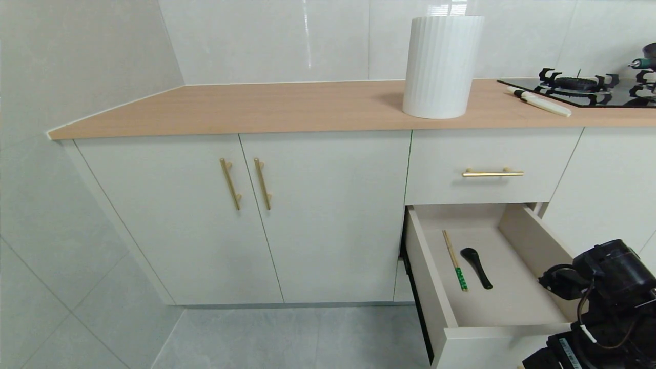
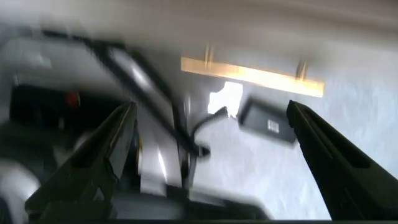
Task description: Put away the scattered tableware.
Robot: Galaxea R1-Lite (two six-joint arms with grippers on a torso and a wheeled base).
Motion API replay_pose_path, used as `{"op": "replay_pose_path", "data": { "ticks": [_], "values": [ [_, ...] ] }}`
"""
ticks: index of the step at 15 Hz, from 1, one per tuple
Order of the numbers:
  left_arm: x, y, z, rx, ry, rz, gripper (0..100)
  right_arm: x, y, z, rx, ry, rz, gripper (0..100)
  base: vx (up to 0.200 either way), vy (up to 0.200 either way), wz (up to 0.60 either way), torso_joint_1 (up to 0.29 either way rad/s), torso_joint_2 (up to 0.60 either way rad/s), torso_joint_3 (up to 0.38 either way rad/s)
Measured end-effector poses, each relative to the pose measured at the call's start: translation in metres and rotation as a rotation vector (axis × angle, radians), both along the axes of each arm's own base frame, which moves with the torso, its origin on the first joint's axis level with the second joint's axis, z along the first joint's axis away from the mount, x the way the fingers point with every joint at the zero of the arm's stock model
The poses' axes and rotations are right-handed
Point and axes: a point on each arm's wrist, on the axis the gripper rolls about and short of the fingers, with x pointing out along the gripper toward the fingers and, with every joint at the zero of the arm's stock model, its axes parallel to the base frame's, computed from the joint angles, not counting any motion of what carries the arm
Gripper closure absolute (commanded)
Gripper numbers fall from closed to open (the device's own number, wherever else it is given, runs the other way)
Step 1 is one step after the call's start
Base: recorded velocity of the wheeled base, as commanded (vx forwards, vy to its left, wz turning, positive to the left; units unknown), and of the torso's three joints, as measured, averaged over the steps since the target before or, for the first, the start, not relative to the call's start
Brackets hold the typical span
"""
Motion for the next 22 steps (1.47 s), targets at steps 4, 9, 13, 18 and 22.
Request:
{"op": "replay_pose_path", "data": {
  "ticks": [4, 9, 13, 18, 22],
  "values": [
    [0.000, 0.000, 0.000, 0.000, 0.000, 0.001, 0, 0.014, -0.003, -0.008, 0.005, -0.048, -0.029, 0, 0.000, 0.000, 0.00, 0.000, 0.00, 0.000],
    [0.000, 0.000, 0.000, -0.006, 0.000, 0.001, 0, 0.038, -0.013, -0.008, 0.015, -0.144, -0.082, 0, 0.000, 0.000, 0.00, 0.000, 0.00, 0.000],
    [0.000, 0.000, 0.000, -0.006, 0.000, 0.001, 0, 0.083, -0.023, -0.003, 0.007, -0.217, -0.106, 0, 0.000, 0.000, 0.00, 0.000, 0.00, 0.000],
    [0.000, 0.000, 0.000, -0.006, 0.000, 0.001, 0, 0.131, -0.033, -0.010, -0.008, -0.244, -0.117, 0, 0.000, 0.000, 0.00, 0.000, 0.00, 0.000],
    [0.000, 0.000, 0.000, -0.006, 0.000, 0.001, 0, 0.175, -0.035, -0.013, -0.001, -0.298, -0.119, 0, 0.000, 0.000, 0.00, 0.000, 0.00, 0.000]
  ]
}}
